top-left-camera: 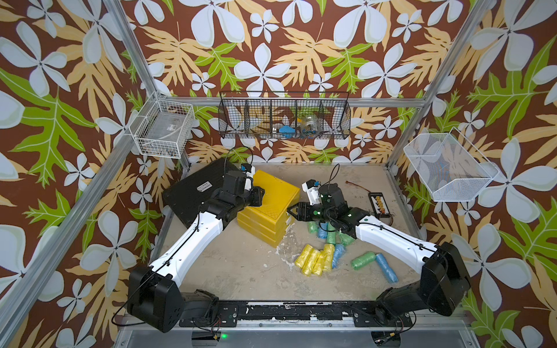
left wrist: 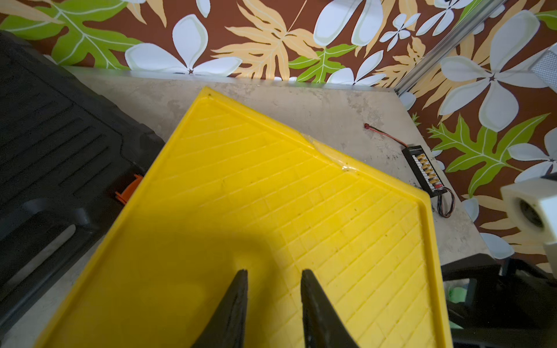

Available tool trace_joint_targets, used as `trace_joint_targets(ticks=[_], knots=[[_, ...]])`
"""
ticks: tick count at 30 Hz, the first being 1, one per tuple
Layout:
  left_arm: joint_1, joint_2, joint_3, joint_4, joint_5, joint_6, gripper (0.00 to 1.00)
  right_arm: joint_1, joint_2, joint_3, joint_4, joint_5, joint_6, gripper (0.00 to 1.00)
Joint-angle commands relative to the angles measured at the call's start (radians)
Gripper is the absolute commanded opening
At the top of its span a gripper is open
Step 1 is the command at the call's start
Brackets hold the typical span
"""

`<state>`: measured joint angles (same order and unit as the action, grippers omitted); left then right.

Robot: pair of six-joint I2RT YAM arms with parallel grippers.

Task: Sort the rolls of trash bags by color and place them into the drawer
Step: Open the drawer in the storage box.

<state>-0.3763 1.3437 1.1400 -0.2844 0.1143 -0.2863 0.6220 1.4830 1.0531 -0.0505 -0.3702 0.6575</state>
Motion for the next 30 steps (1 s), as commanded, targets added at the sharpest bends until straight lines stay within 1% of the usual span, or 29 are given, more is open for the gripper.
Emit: trace_joint_targets(ticks=[1, 6, 14, 20, 27, 30], knots=[[-0.001, 0.019, -0.004, 0.006, -0.022, 0.009, 0.33, 0.001, 0.006, -0.005, 0.008, 0.050, 0.015, 0.55], [-0.001, 0.031, -0.023, 0.023, -0.034, 0.010, 0.32, -0.001, -0.035, -0.038, -0.007, 0.085, 0.017, 0.51], [-0.001, 0.046, -0.030, 0.029, -0.034, 0.006, 0.32, -0.024, -0.141, -0.107, -0.036, 0.122, 0.011, 0.48], [-0.001, 0.049, -0.029, 0.029, -0.033, 0.002, 0.31, -0.071, -0.216, -0.176, -0.061, 0.119, -0.005, 0.48], [0.000, 0.052, -0.028, 0.028, -0.030, 0.002, 0.31, -0.093, -0.282, -0.243, -0.084, 0.116, -0.012, 0.48], [-0.001, 0.054, -0.029, 0.027, -0.033, 0.004, 0.31, -0.093, -0.304, -0.245, -0.083, 0.095, -0.008, 0.51]])
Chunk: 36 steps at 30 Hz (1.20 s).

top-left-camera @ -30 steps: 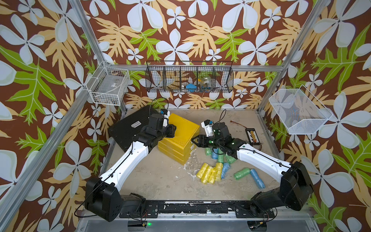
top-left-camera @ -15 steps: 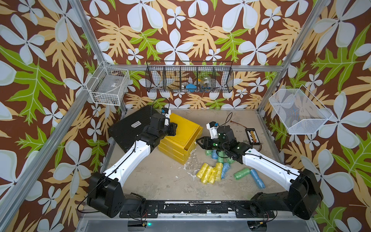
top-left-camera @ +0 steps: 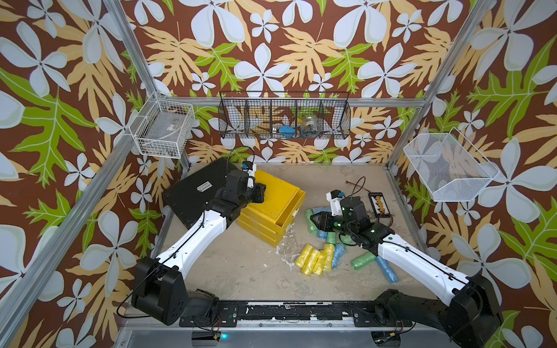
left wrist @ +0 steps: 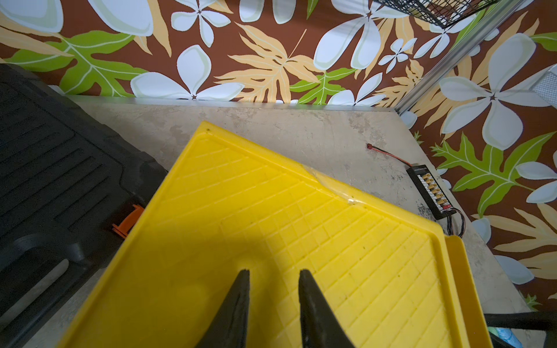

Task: Sort the rolls of trash bags by color and place them into the drawer
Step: Open the drawer in the storage box.

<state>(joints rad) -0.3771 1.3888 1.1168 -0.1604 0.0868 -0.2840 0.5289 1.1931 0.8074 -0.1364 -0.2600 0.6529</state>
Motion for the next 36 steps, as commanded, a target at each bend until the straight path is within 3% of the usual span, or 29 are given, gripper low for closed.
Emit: trace_joint_targets(ticks=[1, 6, 12, 36], knots=[[-0.001, 0.007, -0.006, -0.096, -0.005, 0.000, 0.31, 0.000, -0.018, 0.004, 0.004, -0.026, 0.001, 0.53], [0.000, 0.004, -0.007, -0.100, -0.001, -0.003, 0.31, 0.000, -0.047, 0.004, 0.068, -0.111, 0.059, 0.66], [0.000, 0.004, -0.021, -0.094, -0.001, -0.004, 0.31, 0.012, -0.025, 0.052, 0.096, -0.164, 0.100, 0.74], [0.000, 0.004, -0.055, -0.045, 0.038, -0.005, 0.31, 0.057, 0.170, 0.202, 0.077, -0.084, 0.124, 0.79]])
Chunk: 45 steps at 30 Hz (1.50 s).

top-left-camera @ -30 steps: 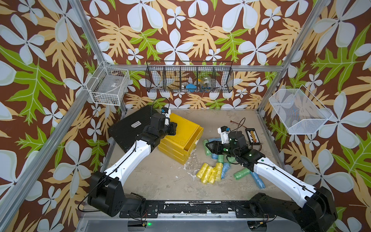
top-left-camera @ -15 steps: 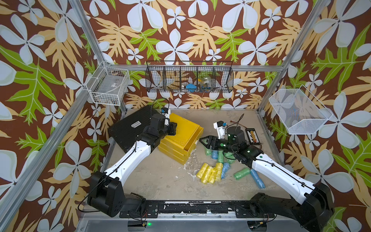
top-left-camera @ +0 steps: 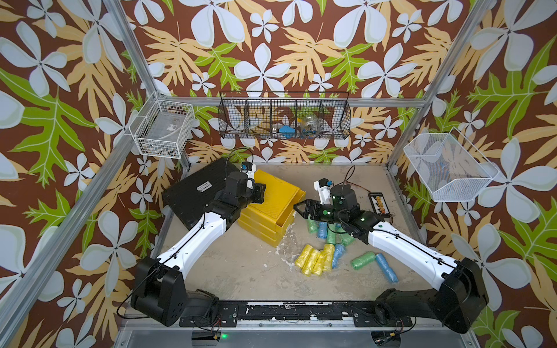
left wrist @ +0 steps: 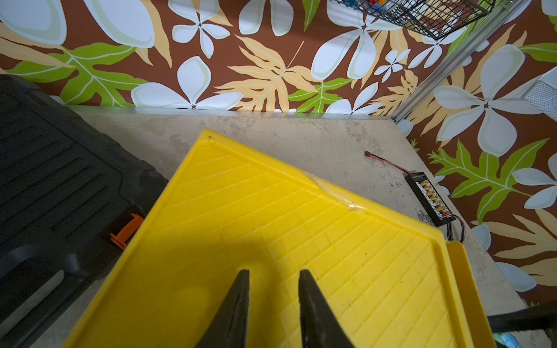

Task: Sort the rolls of trash bags by color and place them into the drawer
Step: Open the drawer in the storage box.

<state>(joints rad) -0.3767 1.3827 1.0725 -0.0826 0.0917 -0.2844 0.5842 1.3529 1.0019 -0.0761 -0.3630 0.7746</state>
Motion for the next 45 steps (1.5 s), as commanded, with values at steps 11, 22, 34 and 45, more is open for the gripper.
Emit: trace_joint_targets(ticks=[11, 22, 34, 45], knots=[[-0.001, 0.014, -0.020, -0.106, 0.051, -0.008, 0.31, 0.002, 0.049, -0.025, 0.108, -0.006, 0.077, 0.81], [-0.001, 0.019, -0.020, -0.106, 0.046, -0.002, 0.31, 0.001, 0.034, -0.075, 0.099, 0.032, 0.088, 0.74], [0.001, 0.023, -0.025, -0.109, 0.038, -0.001, 0.31, -0.023, -0.067, -0.171, 0.059, 0.073, 0.072, 0.68], [0.001, 0.021, -0.018, -0.120, 0.033, -0.001, 0.31, -0.062, -0.171, -0.247, 0.006, 0.085, 0.046, 0.66]])
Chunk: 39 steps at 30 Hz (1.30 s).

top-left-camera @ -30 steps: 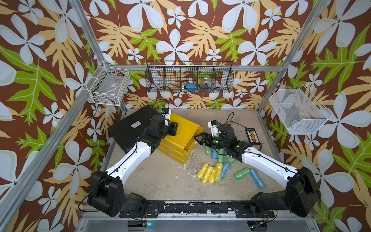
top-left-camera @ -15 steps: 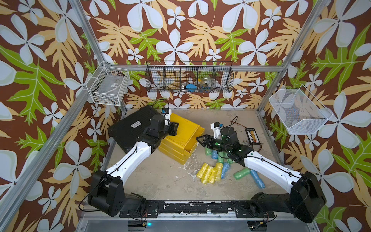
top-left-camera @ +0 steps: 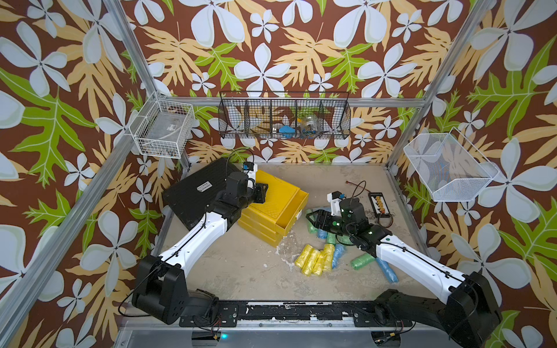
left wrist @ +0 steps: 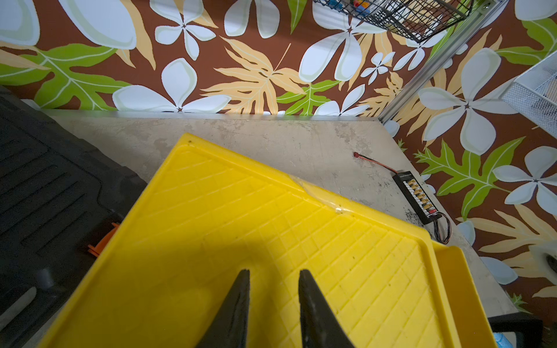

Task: Sort the rolls of trash bags by color and place them into the drawer
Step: Open the drawer in the storage box.

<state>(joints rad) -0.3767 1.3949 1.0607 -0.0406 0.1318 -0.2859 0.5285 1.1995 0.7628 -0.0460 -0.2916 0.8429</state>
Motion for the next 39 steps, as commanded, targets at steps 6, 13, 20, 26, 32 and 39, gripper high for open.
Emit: trace_joint_targets(ticks=[6, 13, 20, 26, 32, 39], knots=[[0.001, 0.008, -0.002, -0.164, -0.004, -0.001, 0.31, -0.024, -0.051, -0.047, 0.054, -0.058, 0.032, 0.64], [0.000, 0.008, 0.004, -0.170, 0.005, -0.003, 0.31, -0.023, -0.025, -0.145, 0.485, -0.296, 0.332, 0.57], [0.001, 0.010, 0.010, -0.170, 0.018, -0.012, 0.31, -0.022, -0.066, -0.187, 0.602, -0.325, 0.427, 0.66], [0.000, 0.011, 0.018, -0.175, 0.014, -0.009, 0.31, -0.022, -0.058, -0.211, 0.635, -0.326, 0.468, 0.67], [0.001, 0.009, 0.020, -0.180, 0.014, -0.010, 0.31, -0.022, -0.014, -0.228, 0.686, -0.325, 0.498, 0.65], [0.001, 0.003, 0.014, -0.184, 0.012, -0.009, 0.31, -0.022, 0.040, -0.240, 0.762, -0.328, 0.533, 0.62]])
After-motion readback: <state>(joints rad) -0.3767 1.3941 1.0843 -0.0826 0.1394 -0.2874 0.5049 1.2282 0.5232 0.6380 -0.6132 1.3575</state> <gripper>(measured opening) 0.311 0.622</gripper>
